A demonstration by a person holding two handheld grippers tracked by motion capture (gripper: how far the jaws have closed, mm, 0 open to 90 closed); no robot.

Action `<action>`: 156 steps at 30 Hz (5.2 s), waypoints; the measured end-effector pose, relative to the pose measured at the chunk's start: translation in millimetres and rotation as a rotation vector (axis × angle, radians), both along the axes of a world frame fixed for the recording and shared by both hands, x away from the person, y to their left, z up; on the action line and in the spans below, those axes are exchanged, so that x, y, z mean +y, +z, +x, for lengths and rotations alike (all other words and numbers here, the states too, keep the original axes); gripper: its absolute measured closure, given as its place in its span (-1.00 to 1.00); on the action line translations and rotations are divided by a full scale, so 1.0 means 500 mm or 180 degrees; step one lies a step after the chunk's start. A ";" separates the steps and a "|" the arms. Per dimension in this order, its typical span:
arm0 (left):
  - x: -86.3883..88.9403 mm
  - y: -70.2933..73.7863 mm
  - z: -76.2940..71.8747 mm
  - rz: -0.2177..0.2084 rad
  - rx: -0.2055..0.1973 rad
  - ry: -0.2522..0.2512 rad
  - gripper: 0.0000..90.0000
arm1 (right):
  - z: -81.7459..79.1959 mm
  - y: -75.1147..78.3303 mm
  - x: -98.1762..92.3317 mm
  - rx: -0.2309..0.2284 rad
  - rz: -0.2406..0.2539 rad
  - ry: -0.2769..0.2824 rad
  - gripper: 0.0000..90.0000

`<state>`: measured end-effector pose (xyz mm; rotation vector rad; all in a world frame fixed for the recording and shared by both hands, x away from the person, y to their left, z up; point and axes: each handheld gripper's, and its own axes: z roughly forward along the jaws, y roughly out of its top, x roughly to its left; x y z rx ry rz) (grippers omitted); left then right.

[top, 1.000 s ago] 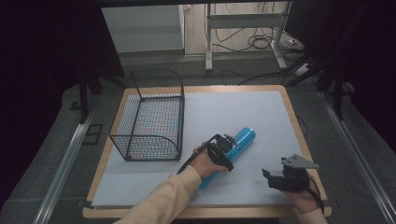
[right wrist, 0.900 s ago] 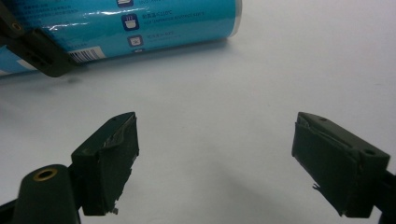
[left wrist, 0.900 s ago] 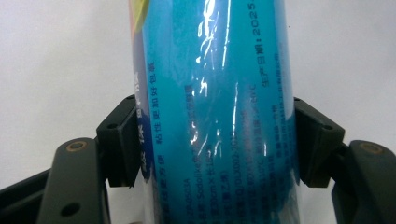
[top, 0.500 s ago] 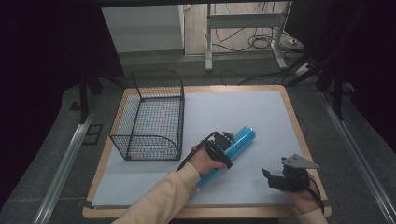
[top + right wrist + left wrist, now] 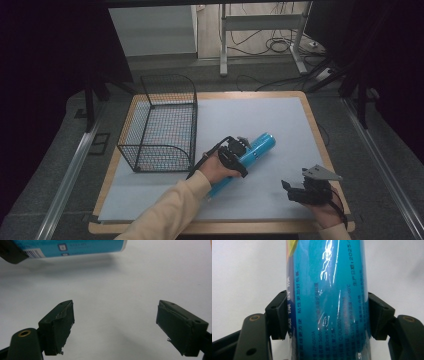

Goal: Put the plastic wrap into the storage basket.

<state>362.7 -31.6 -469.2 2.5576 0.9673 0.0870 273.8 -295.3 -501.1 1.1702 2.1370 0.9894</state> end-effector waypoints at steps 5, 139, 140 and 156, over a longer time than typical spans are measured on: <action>0.003 0.014 -0.004 -0.0027 -0.0089 0.0002 -0.30 | 0.000 0.000 -0.001 -0.0005 -0.0001 -0.0010 -0.66; 0.270 0.266 0.176 -0.0086 -0.0915 0.0843 -0.29 | 0.004 -0.001 0.002 -0.0053 -0.0102 -0.0038 -0.65; 0.275 0.263 0.181 -0.0064 -0.0898 0.0857 -0.29 | 0.004 -0.001 0.002 -0.0051 -0.0101 -0.0041 -0.65; 0.316 0.205 0.232 0.0054 -0.0791 0.1025 -0.29 | 0.006 -0.004 0.002 -0.0031 -0.0109 -0.0054 -0.65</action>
